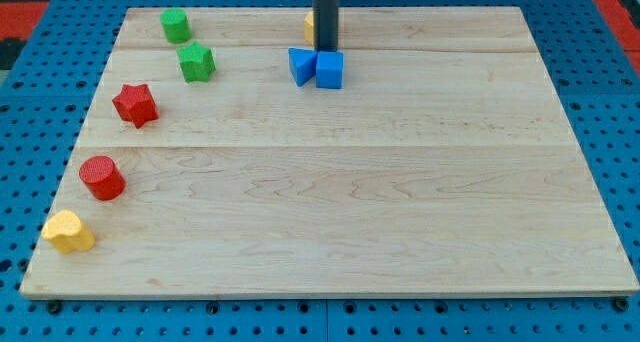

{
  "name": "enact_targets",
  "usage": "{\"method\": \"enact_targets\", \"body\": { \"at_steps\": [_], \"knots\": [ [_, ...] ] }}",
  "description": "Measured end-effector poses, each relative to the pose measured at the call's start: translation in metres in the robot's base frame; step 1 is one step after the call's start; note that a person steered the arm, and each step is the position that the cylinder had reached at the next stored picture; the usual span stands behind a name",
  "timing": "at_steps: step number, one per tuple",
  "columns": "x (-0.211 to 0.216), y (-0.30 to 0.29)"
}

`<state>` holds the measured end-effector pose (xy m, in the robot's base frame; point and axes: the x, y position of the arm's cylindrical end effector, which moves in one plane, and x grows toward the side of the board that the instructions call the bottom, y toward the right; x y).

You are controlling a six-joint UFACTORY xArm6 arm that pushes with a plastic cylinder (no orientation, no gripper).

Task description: Keep yellow heart horizontally right to yellow hexagon

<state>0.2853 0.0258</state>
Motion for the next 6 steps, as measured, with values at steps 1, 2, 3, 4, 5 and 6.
{"method": "enact_targets", "body": {
  "at_steps": [1,2,3,4,5,6],
  "knots": [
    [0.063,0.104],
    [0.194,0.063],
    [0.292,-0.011],
    [0.333,-0.067],
    [0.325,-0.196],
    [0.307,-0.330]
  ]
}}
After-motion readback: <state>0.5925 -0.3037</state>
